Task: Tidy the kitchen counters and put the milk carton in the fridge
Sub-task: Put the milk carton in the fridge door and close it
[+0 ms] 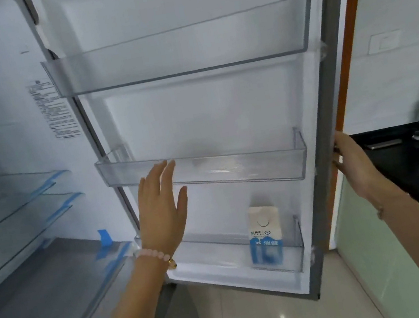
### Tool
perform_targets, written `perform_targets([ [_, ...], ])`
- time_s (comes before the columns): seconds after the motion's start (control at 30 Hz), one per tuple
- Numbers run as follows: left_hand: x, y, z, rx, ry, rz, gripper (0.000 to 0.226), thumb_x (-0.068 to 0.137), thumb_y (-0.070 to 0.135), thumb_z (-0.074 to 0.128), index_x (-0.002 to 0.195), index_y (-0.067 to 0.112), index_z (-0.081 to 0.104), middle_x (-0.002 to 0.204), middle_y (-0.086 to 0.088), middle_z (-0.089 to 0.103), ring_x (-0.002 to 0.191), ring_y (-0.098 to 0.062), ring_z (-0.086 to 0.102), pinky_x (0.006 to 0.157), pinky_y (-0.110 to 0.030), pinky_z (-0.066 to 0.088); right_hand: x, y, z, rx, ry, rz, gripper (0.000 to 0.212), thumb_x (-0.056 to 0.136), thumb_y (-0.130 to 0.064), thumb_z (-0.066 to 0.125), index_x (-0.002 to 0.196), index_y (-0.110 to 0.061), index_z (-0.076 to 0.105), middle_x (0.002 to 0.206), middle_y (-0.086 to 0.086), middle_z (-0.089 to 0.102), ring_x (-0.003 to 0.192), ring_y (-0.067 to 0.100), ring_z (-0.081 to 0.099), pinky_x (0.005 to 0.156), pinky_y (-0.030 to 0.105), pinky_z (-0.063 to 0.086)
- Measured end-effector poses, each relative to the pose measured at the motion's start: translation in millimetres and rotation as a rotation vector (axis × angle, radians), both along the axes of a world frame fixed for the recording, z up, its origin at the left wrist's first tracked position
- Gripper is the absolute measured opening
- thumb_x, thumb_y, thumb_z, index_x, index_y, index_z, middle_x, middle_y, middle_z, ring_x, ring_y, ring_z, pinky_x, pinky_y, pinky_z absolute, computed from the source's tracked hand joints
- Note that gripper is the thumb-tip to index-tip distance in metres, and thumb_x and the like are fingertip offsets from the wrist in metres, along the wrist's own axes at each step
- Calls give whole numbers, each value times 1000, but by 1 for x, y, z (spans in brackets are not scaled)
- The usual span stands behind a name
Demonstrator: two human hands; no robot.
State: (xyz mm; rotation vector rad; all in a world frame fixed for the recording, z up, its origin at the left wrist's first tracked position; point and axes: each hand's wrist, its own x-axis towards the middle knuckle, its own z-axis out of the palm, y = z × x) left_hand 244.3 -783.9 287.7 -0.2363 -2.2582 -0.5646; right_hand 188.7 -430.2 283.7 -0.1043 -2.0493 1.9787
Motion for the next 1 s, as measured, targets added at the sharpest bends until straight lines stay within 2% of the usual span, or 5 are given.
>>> perform_targets([
  [0.17,89,72,-53,403,-40,104,33,87,16,55,119,8,51,118,-4,55,110,-12,47,96,-32,41,46,2,-10,-35,116,80,26,98,-27,42,120,-21,52,104,-6,61,98,13,59,83,24,48],
  [0.33,149,151,-92,321,-80,-14,36,88,29,42,124,26,46,122,14,49,114,7,40,98,-24,41,110,-19,-13,75,252,219,13,97,-17,43,109,-18,46,89,-13,60,71,-13,61,63,3,47],
  [0.6,205,186,-88,415,-132,125,91,76,44,53,146,19,0,153,8,7,139,11,-1,109,0,3,201,-76,-30,134,392,545,22,93,-13,51,113,-21,49,113,-7,66,105,-3,63,90,14,49],
  [0.8,243,113,-82,599,-50,462,104,64,41,73,143,15,11,139,-7,30,131,-21,32,110,-26,29,229,-145,-38,100,403,878,35,90,-14,48,117,-35,53,128,-14,58,120,0,54,97,13,43],
  [1.0,285,12,-81,677,-22,633,87,71,25,76,142,18,26,122,8,31,113,-13,44,101,-24,39,213,-242,-33,439,576,949,51,96,-18,46,139,-36,26,149,-23,24,138,-13,19,111,4,15],
])
